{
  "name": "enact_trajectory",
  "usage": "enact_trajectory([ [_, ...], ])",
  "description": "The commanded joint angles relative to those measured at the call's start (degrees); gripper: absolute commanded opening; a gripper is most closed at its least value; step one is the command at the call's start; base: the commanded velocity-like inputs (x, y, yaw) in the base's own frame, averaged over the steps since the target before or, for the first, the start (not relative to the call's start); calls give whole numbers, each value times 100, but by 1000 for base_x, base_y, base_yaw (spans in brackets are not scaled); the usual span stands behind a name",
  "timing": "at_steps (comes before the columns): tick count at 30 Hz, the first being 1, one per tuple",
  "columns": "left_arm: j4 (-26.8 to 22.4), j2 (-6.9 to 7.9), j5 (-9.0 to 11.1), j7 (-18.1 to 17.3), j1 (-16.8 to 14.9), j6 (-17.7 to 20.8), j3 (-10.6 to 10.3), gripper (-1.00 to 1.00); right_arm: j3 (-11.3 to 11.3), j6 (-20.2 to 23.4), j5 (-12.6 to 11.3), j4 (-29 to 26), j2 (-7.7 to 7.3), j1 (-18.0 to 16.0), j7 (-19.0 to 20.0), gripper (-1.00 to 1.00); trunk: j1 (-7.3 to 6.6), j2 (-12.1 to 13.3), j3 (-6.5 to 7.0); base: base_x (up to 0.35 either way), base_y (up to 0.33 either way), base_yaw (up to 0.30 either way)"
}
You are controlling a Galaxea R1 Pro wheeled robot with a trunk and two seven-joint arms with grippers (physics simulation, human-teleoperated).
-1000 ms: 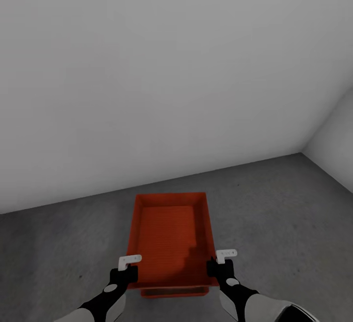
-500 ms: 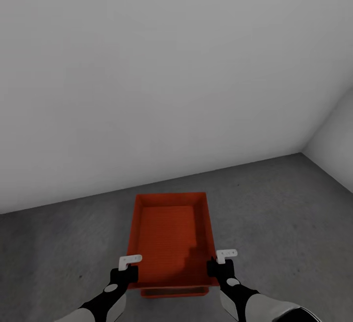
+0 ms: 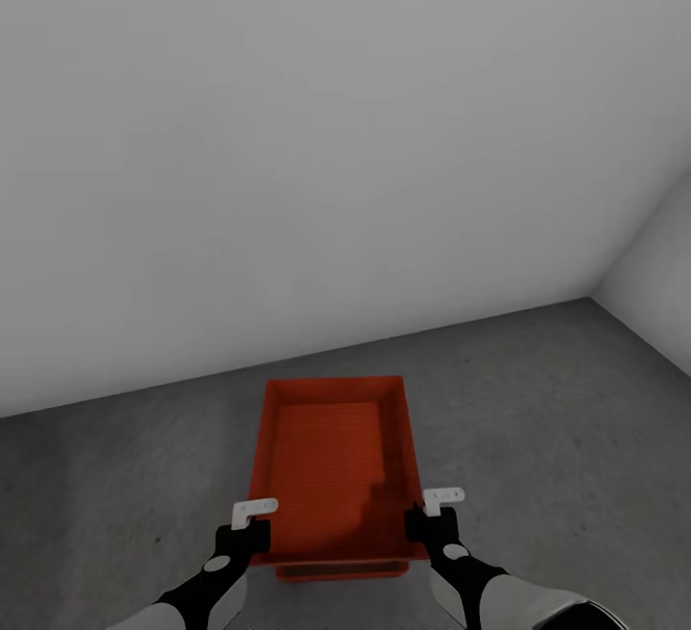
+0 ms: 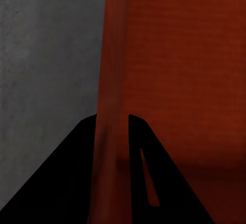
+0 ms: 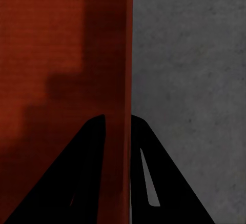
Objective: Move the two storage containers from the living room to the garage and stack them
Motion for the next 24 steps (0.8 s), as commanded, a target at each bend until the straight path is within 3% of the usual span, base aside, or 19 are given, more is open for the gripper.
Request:
enact_trajectory([
  [1,-10,-43,-27,73,-7,-14,38,-100,-22,-20,-46,17,63,-4,5,-100,0,-4,-13,0,0,0],
  [13,-10,-42,-27,73,-7,-13,38,-100,-23,-20,-44,17,63,-4,10,-100,0,-4,-113,0,0,0],
  [24,-10,-42,-27,73,-7,-10,38,-100,-24,-20,-44,17,63,-4,11,-100,0,-4,-125,0,0,0],
])
